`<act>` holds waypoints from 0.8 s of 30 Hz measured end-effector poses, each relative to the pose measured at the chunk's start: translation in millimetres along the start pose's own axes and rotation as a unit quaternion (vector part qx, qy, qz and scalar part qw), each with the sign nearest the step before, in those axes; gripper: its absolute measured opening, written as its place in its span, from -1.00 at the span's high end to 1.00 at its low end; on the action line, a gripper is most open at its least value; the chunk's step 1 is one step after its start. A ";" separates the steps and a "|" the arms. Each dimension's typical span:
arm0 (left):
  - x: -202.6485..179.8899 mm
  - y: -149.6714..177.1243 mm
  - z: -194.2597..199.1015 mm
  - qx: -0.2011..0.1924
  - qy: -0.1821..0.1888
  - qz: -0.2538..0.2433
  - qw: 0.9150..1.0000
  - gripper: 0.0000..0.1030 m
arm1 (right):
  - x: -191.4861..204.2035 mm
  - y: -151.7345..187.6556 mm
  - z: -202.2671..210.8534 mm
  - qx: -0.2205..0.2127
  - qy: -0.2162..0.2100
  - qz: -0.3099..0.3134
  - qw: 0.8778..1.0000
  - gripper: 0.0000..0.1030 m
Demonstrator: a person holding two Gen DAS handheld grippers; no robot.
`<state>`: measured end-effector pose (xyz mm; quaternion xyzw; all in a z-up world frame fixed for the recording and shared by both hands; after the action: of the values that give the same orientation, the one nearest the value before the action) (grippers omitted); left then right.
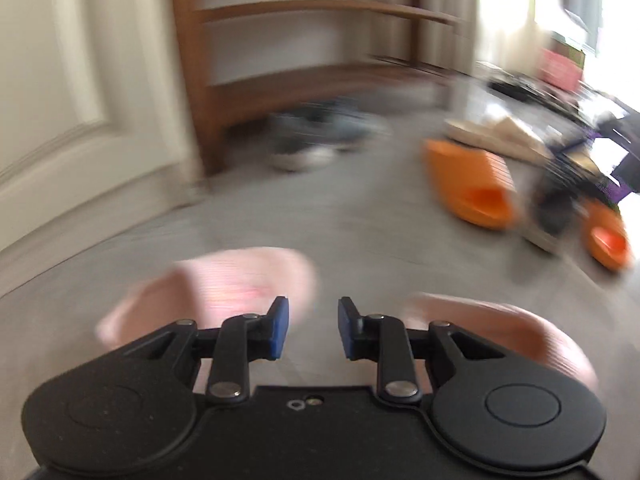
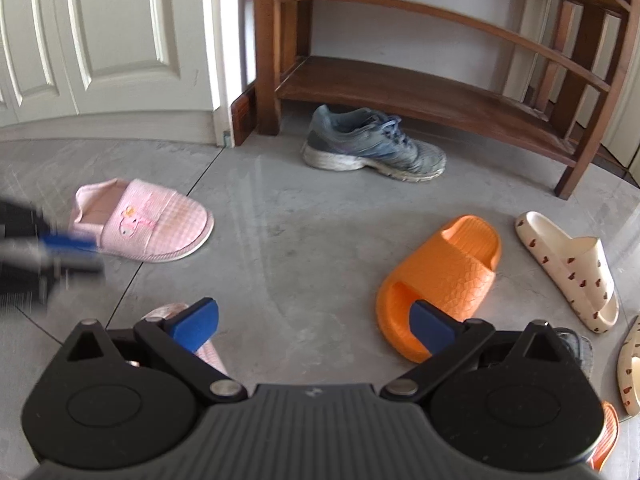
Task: Organize scattered shoes
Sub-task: 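Grasp the second pink slipper with the 'Mom' print using the left gripper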
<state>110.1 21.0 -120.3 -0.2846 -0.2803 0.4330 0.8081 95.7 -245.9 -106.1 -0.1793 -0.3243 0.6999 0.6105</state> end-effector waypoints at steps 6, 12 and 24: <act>29.2 6.8 -23.1 0.026 -0.048 0.037 0.998 0.51 | 8.5 1.7 -5.2 -0.001 -0.001 0.015 1.000 -0.99; 36.4 14.1 -43.7 0.031 -0.070 0.073 0.994 0.17 | 17.0 3.3 -10.3 -0.001 -0.003 0.030 1.000 -1.00; 52.4 19.1 -81.1 0.041 -0.046 0.124 0.990 0.17 | 15.0 3.0 -23.9 0.018 -0.002 0.023 1.000 -0.99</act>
<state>181.0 57.2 -178.2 -0.2639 -0.2616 0.5538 0.7451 106.0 -225.9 -123.3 -0.1738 -0.3088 0.7198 0.5969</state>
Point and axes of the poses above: each gripper's, at about its wrist camera, not at the fingertips, and z roughly against the way its jaws point, x to its left, y to its underside, the point moved 8 cm from there along -z, roughly the way its jaws point, and after that the axes turned 12 degrees about -z, right-handed, at the moved point
